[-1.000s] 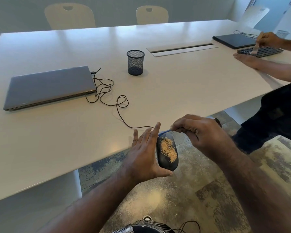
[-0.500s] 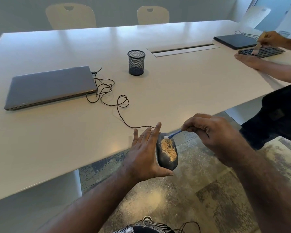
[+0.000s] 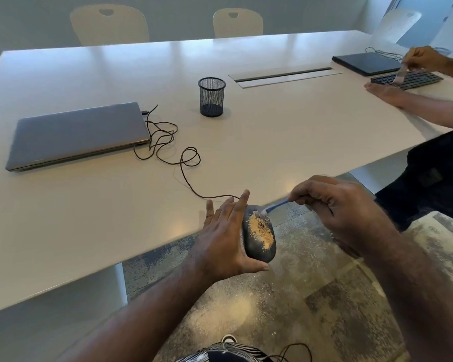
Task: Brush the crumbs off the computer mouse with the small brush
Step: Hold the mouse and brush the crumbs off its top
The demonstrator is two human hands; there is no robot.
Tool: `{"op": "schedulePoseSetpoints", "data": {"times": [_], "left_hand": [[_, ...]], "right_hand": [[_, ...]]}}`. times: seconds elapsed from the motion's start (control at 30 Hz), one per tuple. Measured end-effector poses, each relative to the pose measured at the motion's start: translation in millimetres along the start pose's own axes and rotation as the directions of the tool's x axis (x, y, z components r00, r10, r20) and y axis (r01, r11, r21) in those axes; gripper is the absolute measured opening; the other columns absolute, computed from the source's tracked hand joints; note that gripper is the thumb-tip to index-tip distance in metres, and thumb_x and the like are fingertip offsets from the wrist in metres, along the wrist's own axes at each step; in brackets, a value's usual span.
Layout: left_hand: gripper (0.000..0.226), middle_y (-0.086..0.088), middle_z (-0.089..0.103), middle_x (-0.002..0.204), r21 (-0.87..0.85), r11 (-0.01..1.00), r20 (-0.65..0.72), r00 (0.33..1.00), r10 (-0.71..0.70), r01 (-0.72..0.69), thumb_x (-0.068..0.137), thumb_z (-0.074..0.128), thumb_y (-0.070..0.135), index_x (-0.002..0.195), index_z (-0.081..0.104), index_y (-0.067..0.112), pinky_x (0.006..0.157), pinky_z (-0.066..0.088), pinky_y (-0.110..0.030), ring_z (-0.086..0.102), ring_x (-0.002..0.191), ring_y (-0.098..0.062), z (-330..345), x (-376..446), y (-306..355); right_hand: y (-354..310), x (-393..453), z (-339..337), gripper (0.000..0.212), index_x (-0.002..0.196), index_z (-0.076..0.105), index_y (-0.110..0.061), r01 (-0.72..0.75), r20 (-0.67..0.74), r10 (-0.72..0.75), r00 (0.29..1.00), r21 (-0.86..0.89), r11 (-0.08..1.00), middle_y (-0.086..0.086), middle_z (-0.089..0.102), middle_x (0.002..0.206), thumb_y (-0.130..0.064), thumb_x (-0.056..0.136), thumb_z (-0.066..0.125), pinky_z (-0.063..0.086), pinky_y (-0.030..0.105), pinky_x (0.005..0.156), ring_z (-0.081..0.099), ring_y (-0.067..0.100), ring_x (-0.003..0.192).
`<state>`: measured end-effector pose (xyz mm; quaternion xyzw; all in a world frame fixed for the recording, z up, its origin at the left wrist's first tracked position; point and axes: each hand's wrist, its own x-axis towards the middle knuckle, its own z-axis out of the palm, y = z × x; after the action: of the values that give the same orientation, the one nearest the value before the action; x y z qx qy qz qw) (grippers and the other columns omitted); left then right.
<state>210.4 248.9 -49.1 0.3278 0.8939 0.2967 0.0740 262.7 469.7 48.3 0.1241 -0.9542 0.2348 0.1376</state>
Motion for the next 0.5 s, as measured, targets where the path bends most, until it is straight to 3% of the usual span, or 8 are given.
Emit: {"op": "schedulePoseSetpoints", "data": {"times": [0.23,0.3,0.4,0.5], "left_hand": [[0.142,-0.002,0.008,0.164,-0.001,1.000,0.002,1.000,0.015,-0.015,0.058,0.075,0.076,0.148,-0.025,0.033,0.117,-0.021,-0.042,-0.006,0.150,-0.012,-0.5,2.6,1.1],[0.141,-0.001,0.007,0.164,0.003,1.000,0.009,1.000,0.014,-0.014,0.058,0.074,0.077,0.146,-0.028,0.035,0.117,-0.021,-0.042,-0.007,0.150,-0.012,-0.9,2.3,0.5],[0.141,-0.001,0.007,0.164,0.001,1.000,0.013,1.000,0.010,-0.010,0.058,0.074,0.076,0.148,-0.026,0.034,0.118,-0.020,-0.043,-0.007,0.150,-0.011,-1.2,1.6,-0.3],[0.140,-0.001,0.007,0.164,-0.008,1.000,0.009,1.000,0.016,-0.016,0.058,0.075,0.076,0.148,-0.025,0.035,0.118,-0.020,-0.043,-0.007,0.149,-0.011,-1.7,2.0,-0.3]], "right_hand": [[-5.8,1.4,9.9,0.030,0.103,0.071,-0.020,0.028,0.036,-0.028,0.999,-0.021,0.999,-0.010,0.068,0.099,0.004,0.087,0.063,0.058,0.030,0.078,0.066,0.007,0.089],[-2.7,0.4,6.9,0.029,0.102,0.071,-0.020,0.007,0.026,-0.006,1.000,-0.019,1.000,-0.011,0.068,0.097,0.003,0.087,0.063,0.058,0.028,0.078,0.065,0.005,0.088],[-1.0,-0.7,3.0,0.027,0.100,0.072,-0.016,-0.004,-0.018,0.003,1.000,-0.007,1.000,-0.009,0.068,0.094,0.005,0.086,0.064,0.052,0.012,0.078,0.064,0.003,0.084],[-1.9,-0.4,5.5,0.025,0.101,0.072,-0.015,0.002,-0.043,-0.003,0.999,-0.021,1.000,-0.007,0.069,0.094,0.003,0.086,0.064,0.053,0.015,0.077,0.065,0.005,0.084]]}}
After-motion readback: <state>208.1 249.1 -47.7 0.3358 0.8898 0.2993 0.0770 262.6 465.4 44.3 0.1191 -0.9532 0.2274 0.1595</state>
